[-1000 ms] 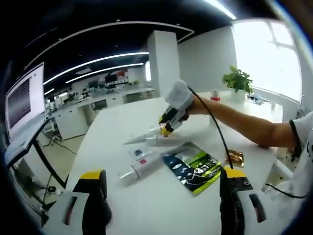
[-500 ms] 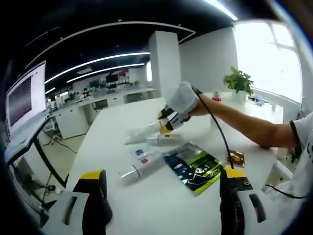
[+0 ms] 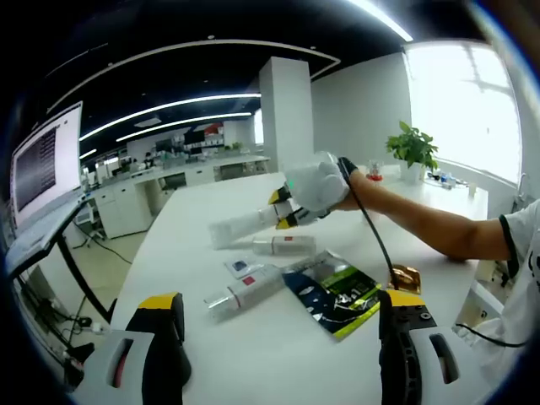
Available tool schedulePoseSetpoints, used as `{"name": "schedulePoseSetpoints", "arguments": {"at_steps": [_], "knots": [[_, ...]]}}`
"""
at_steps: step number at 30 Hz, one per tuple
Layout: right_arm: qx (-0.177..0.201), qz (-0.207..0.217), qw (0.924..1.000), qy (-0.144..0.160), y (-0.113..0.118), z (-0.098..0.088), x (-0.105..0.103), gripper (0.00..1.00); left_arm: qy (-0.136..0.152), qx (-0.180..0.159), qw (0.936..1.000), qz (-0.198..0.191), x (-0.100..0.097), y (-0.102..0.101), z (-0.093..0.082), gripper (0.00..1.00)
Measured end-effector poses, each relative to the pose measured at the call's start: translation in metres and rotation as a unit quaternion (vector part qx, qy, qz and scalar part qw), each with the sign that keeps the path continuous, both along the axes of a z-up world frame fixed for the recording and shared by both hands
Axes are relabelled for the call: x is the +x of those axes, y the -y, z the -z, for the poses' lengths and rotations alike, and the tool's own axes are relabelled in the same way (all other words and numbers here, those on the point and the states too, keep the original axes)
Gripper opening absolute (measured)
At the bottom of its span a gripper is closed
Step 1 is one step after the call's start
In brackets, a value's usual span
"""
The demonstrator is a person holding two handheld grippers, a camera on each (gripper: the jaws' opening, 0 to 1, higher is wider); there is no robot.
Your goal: Arrange the skincare products in the storage area until every visible bottle or jar stands upright without overlapping.
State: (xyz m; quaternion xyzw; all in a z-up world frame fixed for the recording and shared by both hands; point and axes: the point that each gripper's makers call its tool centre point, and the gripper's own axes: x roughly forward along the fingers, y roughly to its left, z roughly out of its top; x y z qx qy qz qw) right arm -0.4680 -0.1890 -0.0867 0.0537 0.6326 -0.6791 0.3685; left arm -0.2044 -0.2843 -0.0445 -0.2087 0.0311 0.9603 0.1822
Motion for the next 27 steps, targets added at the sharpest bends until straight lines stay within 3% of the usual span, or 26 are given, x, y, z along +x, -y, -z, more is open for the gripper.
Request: {"name": "schedulePoseSetpoints", "arguments": {"at_steps": [5, 12, 21, 27], "knots": [[0.015, -0.003, 0.9993, -0.034, 0.002, -0.003, -0.002, 0.29, -0.001, 0.008, 1.0000, 0.004, -0.001, -0.003, -0.001, 0.98], [0.034, -0.017, 0.9932, -0.110, 0.003, -0.016, 0.002, 0.29, -0.004, 0.015, 0.9999, 0.003, -0.002, -0.003, -0.001, 0.97], [0.057, -0.027, 0.9867, -0.150, 0.004, -0.019, 0.005, 0.28, -0.003, 0.013, 0.9999, -0.001, -0.002, 0.000, 0.001, 0.97], [0.046, -0.045, 0.9842, -0.165, 0.011, -0.026, 0.014, 0.28, -0.003, 0.016, 0.9999, -0.002, -0.002, 0.003, 0.001, 0.97]]}}
